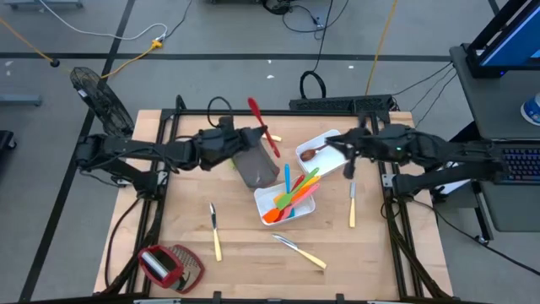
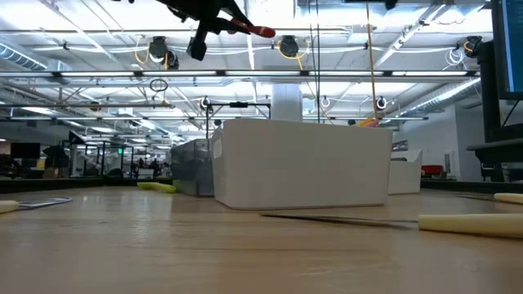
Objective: Pick & Place Kitchen Items
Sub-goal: Put the red spoon into the top white bin
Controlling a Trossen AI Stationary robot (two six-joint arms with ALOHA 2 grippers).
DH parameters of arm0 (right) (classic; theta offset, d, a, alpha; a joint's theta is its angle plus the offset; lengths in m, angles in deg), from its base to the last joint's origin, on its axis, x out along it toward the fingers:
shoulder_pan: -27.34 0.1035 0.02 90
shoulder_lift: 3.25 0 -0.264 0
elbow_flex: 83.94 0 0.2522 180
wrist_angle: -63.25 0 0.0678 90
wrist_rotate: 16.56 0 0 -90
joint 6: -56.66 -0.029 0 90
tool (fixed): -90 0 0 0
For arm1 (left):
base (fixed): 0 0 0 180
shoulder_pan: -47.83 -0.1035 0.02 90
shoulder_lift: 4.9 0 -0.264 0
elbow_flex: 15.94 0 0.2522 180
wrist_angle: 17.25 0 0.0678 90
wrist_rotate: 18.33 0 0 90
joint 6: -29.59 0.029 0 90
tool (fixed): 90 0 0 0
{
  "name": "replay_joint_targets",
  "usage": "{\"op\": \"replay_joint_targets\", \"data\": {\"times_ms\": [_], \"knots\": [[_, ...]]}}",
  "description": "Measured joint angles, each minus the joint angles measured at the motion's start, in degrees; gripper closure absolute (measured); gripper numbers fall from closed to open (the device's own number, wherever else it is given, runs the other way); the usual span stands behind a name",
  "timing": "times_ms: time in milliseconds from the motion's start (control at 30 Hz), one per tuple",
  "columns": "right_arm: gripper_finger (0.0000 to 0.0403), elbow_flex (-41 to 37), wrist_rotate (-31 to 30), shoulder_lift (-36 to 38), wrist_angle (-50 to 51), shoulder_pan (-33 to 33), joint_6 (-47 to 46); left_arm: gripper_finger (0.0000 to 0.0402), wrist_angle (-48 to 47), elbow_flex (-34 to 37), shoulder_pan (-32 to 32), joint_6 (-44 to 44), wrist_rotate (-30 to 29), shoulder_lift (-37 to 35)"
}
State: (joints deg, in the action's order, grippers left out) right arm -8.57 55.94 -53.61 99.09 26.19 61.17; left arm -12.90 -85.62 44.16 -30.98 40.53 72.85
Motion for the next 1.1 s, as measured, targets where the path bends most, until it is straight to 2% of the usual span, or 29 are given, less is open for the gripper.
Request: {"op": "replay_joint_targets", "data": {"times_ms": [133,367,533,800,1100], "knots": [[0.033,-0.18,4.0,-5.07,-5.61,-0.41,2.75,0.039,0.49,0.0,-0.85,2.95,-0.18,0.02],[0.025,-0.18,4.13,-13.08,-16.58,-0.63,3.65,0.039,1.98,0.0,-0.67,9.23,-4.52,0.02],[0.0213,-0.18,4.14,-17.91,-23.59,-1.44,0.97,0.039,3.52,0.0,-0.43,11.75,-6.2,0.02],[0.0193,-0.2,5.56,-23.52,-30.81,-3.57,-5.8,0.039,3.58,0.0,0.18,13.32,-6.66,0.02],[0.0192,-0.22,5.97,-26.76,-33.0,-6.05,-13.51,0.039,6.7,0.0,2.77,20.27,-9.56,0.61]]}}
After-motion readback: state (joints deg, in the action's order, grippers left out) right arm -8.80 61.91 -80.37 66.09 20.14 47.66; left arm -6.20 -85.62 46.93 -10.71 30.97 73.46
